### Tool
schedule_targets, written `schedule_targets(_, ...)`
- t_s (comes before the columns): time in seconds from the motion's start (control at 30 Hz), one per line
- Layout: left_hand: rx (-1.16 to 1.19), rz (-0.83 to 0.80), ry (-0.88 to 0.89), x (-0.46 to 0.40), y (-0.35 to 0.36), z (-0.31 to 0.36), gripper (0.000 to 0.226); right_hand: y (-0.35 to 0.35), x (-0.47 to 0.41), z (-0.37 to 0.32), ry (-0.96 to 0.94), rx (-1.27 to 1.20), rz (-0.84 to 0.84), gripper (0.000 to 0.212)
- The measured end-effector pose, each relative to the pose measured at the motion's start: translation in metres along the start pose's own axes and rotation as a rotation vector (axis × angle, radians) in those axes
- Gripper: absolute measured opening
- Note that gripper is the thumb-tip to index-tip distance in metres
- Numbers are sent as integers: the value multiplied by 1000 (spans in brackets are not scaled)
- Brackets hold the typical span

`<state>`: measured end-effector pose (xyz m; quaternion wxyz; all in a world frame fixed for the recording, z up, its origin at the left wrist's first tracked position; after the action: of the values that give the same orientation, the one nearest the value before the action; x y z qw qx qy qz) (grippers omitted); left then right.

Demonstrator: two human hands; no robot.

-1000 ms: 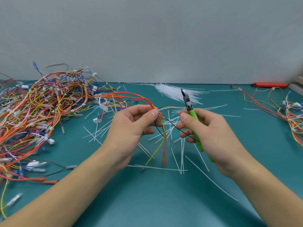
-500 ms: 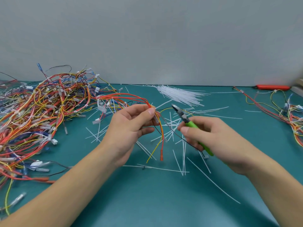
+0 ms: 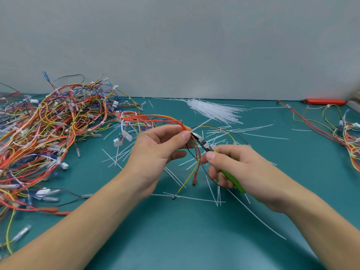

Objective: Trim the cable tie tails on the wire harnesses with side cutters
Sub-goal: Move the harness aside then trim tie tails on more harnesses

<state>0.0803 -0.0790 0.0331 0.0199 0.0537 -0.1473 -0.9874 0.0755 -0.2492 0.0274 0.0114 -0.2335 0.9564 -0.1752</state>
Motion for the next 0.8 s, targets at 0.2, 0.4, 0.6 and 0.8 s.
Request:
schedule_targets(0.2, -7, 6, -11, 0, 0, -1, 21, 1, 1, 1, 12, -71, -23, 31)
schedule_targets(0.4, -23, 21, -30, 0, -3, -4, 23, 1, 0, 0, 5, -64, -17, 27)
schedule_targets(0.6, -11, 28, -46, 1, -3, -6, 25, 4, 0, 1, 11, -98, -38, 32)
schedule_targets(0.8, -8, 22, -51, 1, -2, -8, 25, 2, 0, 0, 17, -51, -24, 32)
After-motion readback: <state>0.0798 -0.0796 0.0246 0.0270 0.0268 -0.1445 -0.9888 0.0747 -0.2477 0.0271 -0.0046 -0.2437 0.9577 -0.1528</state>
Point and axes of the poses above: each hand's wrist, its own x-axis away from the middle knuckle, its own y-axis out of the palm, z = x × y, the point moved 9 cm from there along -x, towards the middle knuckle
